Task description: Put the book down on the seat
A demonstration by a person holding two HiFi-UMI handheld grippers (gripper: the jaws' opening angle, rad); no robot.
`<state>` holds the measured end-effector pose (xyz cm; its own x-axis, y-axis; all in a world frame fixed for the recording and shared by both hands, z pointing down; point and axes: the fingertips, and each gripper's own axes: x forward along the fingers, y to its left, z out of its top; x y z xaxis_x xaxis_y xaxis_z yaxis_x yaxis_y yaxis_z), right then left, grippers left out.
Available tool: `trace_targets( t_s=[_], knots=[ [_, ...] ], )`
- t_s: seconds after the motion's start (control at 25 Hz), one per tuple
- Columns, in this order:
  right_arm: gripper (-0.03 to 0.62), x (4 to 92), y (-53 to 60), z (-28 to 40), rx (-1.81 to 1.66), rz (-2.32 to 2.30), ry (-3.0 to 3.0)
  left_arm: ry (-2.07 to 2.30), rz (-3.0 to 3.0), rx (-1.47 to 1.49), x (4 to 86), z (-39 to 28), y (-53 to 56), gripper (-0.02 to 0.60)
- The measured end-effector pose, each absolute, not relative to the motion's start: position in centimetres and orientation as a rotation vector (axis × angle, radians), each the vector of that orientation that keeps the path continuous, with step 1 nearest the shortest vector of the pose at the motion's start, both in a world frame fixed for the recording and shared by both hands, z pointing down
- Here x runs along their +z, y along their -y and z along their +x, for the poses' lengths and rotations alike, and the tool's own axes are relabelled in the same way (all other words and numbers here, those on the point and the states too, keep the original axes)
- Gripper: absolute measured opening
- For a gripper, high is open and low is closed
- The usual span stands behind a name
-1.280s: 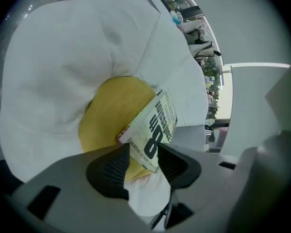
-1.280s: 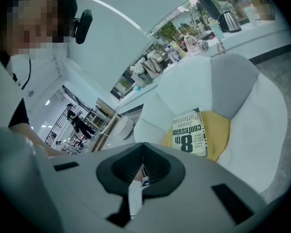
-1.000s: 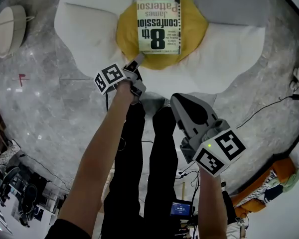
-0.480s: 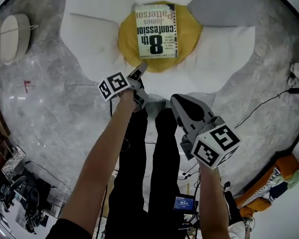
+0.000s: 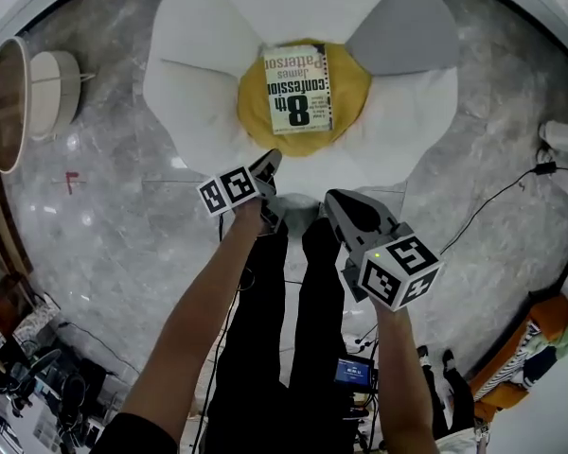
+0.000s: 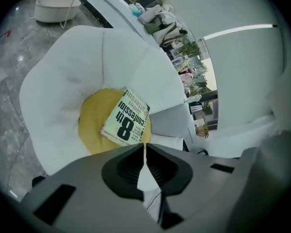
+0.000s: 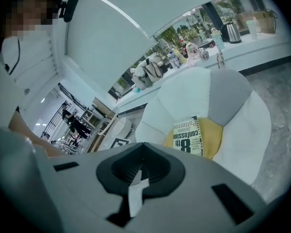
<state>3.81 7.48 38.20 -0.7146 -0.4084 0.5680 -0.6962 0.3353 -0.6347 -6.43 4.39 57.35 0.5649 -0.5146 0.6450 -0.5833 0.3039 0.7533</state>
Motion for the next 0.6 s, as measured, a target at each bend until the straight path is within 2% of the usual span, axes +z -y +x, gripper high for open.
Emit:
trace_targets(
  t_s=[0.6],
  knots=[
    [0.015,27.7,-9.9,4.4,1.319,1.045,2.237,0.902,1.680,0.260,39.2,-3.8,-6.8,0.012]
  ],
)
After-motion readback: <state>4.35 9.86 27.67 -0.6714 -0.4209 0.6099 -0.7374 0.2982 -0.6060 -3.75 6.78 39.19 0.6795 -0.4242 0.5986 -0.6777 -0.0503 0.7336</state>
